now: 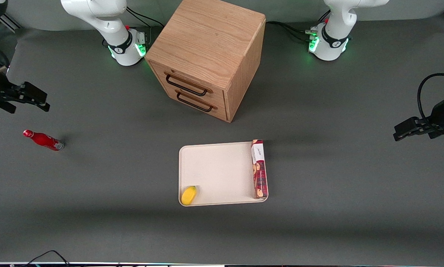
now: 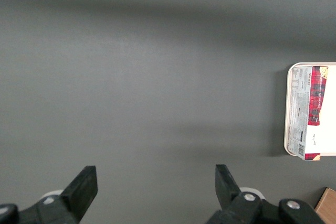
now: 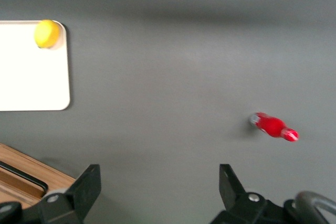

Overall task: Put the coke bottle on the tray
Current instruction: 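Lower the open right gripper toward the red Coca-Cola bottle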

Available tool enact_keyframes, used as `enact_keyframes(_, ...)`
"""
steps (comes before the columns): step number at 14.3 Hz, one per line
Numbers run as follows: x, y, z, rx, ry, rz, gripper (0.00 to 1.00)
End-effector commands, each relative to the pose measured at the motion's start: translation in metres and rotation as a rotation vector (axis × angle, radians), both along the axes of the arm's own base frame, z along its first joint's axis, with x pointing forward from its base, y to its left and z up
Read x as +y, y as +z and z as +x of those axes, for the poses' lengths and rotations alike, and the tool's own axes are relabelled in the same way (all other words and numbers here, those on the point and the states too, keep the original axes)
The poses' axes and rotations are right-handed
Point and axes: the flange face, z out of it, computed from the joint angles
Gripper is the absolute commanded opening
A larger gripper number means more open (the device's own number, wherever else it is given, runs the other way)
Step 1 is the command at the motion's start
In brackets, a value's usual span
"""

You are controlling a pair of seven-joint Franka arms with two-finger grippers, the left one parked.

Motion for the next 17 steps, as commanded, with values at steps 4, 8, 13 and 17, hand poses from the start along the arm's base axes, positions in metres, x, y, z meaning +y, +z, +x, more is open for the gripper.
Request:
enact_keyframes(4,-0.153,-0.040,0.000,0.067,0.141,-0.020,1.00)
enact_keyframes(8,-0.240,-0.145,-0.020,0.045,0.220,-0.037,1.00)
enact_keyframes(13,-0.251,-0.246,-0.045,-0.007,0.216,-0.045,1.00)
enact_keyframes(17,-0.256,-0.285,-0.054,-0.032,0.227,-0.040,1.00)
